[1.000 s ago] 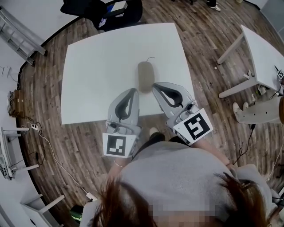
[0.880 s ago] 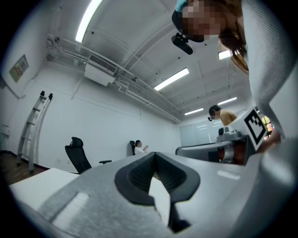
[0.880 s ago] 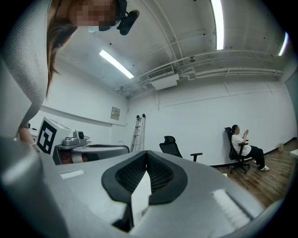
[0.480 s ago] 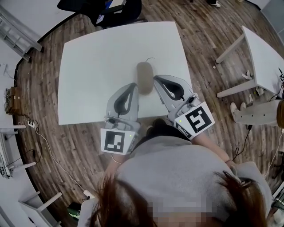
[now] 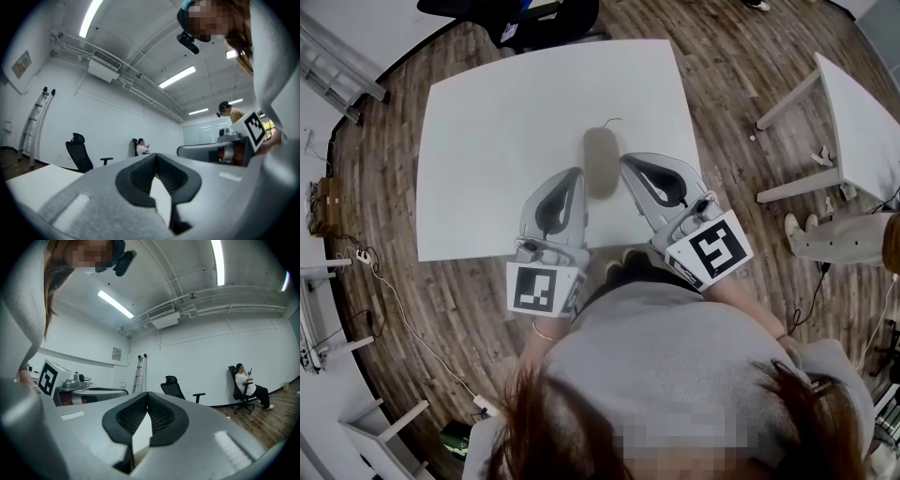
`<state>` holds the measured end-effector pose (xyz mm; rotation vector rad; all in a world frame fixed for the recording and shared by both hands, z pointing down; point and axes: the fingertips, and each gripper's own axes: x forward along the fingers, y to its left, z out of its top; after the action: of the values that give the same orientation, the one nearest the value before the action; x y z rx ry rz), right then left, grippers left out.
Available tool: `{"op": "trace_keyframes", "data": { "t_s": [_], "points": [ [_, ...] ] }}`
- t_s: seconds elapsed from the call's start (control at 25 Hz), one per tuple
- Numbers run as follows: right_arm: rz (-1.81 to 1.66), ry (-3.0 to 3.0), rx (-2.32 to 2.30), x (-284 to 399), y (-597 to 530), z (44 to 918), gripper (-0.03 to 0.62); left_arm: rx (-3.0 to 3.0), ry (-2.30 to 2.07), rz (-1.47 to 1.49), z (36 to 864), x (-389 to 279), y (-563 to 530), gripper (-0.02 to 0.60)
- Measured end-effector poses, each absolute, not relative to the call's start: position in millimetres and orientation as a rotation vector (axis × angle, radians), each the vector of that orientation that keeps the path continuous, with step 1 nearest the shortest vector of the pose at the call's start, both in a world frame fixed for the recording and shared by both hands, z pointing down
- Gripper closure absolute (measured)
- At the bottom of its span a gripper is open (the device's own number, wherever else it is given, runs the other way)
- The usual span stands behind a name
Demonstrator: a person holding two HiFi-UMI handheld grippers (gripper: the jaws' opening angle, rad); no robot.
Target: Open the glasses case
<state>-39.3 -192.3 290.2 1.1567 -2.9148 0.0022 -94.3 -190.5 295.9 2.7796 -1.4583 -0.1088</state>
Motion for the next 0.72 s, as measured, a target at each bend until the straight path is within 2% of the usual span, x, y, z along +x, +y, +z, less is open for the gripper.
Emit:
{"op": "trace_keyframes", "data": {
  "t_s": [0.2,0.24,0.44,0.56,0.72],
  "points": [
    [0.009,-2.918,1.155,-33,-197,293,0.591,2.762,-1.400,-0.027,310,-85,-205,0.578],
    [0.011,-2.920,1.153,-32,-198,293,0.591,2.757,-1.389,-0.006,314,-84,-209,0.556],
    [0.019,-2.936,1.139,-30,-204,293,0.591,2.690,-1.343,0.203,351,-78,-234,0.254],
    [0.035,-2.942,1.130,-30,-208,294,0.591,2.587,-1.307,0.280,378,-79,-250,0.168],
    [0.053,-2.951,1.122,-28,-211,297,0.591,2.449,-1.256,0.357,412,-82,-270,0.130]
  ]
}}
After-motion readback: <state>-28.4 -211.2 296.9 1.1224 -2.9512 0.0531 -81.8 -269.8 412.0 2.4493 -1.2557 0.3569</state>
